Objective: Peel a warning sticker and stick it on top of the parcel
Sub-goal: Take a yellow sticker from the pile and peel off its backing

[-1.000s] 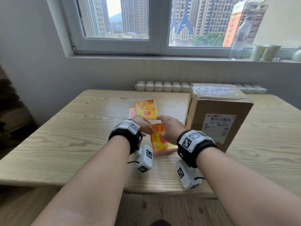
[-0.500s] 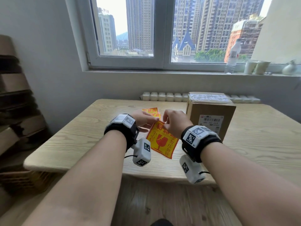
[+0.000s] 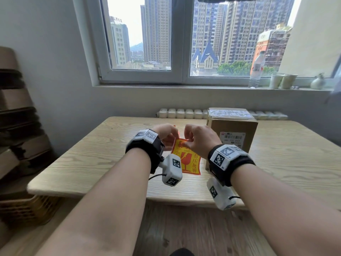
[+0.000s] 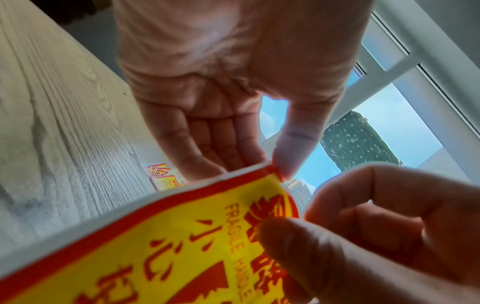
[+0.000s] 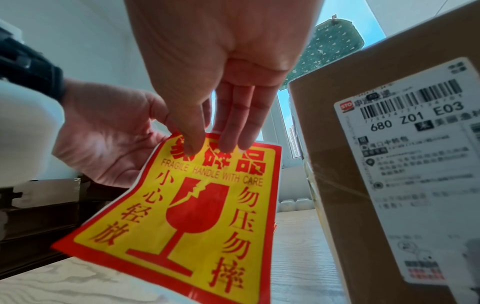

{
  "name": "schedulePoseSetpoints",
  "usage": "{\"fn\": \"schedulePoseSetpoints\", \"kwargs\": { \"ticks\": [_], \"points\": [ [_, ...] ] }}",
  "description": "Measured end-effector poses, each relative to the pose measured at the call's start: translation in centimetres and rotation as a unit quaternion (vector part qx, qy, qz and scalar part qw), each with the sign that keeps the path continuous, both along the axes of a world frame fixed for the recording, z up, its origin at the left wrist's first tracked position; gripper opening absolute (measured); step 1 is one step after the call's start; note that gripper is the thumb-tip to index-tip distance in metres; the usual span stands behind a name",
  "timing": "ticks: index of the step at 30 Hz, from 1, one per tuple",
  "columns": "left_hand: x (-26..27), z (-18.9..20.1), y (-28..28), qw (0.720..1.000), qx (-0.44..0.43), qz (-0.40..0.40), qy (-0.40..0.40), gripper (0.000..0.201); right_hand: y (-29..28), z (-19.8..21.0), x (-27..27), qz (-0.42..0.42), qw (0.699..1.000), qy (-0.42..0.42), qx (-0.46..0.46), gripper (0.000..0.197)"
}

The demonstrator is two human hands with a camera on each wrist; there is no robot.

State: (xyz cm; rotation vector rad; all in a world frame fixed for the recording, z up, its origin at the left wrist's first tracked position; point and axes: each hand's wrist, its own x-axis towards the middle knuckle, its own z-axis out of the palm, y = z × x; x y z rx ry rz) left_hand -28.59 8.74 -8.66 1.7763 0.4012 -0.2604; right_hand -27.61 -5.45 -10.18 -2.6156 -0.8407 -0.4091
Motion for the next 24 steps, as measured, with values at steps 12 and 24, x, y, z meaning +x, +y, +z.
{"fn": "schedulePoseSetpoints", "kwargs": {
  "ticks": [12, 24],
  "points": [
    [-0.6, -0.2, -0.1, 0.995, -0.082, 0.036, 0.033, 0.018, -0.2, -0.5, 0.3, -0.010, 1.000, -0.010, -0.008, 0.010],
    [0.6, -1.1, 0.3, 0.996, -0.081, 0.030, 0.027, 0.016, -0.3, -0.7, 1.1, -0.016, 1.000, 0.006, -0.003, 0.009]
  ]
}}
